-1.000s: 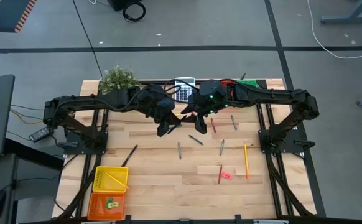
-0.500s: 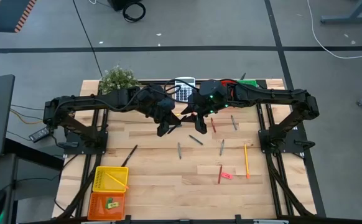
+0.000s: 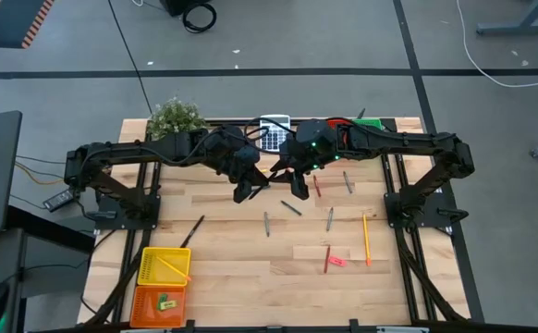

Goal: Sort crayons/erasers/pens/pencils in bins
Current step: Put the top black pen into the red bin

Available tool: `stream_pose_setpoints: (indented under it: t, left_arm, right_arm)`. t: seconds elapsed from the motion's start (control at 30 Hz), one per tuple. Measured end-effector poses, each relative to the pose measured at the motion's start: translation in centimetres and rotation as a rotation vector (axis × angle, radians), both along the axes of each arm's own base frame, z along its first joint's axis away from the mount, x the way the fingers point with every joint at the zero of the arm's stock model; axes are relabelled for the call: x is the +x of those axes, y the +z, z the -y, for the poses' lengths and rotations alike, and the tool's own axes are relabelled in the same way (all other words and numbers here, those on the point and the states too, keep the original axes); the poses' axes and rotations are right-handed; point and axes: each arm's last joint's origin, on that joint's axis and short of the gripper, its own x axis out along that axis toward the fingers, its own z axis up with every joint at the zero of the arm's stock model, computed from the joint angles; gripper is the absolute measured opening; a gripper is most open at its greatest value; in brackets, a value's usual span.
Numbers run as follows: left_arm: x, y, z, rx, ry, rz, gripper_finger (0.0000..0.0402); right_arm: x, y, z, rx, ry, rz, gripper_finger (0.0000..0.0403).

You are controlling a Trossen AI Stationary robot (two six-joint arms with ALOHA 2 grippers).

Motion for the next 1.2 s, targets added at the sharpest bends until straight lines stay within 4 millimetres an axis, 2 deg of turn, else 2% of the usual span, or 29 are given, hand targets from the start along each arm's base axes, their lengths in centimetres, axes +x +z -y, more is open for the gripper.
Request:
stream_pose_setpoints:
  t: [0.13,0.37,0.47,0.6,0.83,1.2]
  left_arm:
    - [0.0,0.0,0.01,0.0,-0.001,0.0,0.0032]
    - [0.0,-0.01,0.02,-0.001,-0.003,-0.001,0.0041]
    - [-0.01,-0.01,0.04,-0.005,-0.007,-0.001,0.0034]
    - [-0.01,-0.03,0.03,-0.011,-0.001,-0.003,0.0034]
    - [-0.01,-0.02,0.05,-0.025,0.008,-0.005,0.0063]
    - [-0.13,-0.1,-0.04,-0.024,0.012,-0.019,0.0049]
  right_arm:
    - [0.0,0.0,0.0,-0.007,0.005,0.001,0.0139]
    - [-0.02,0.01,-0.04,-0.017,0.03,0.004,0.0069]
    - [-0.04,0.01,-0.1,-0.008,0.045,0.004,0.0051]
    - [-0.05,0.01,-0.11,0.001,0.049,0.004,0.0052]
    - [-0.06,0.01,-0.16,0.032,0.061,0.002,0.0046]
    - [-0.08,-0.03,-0.12,0.039,0.055,-0.003,0.0043]
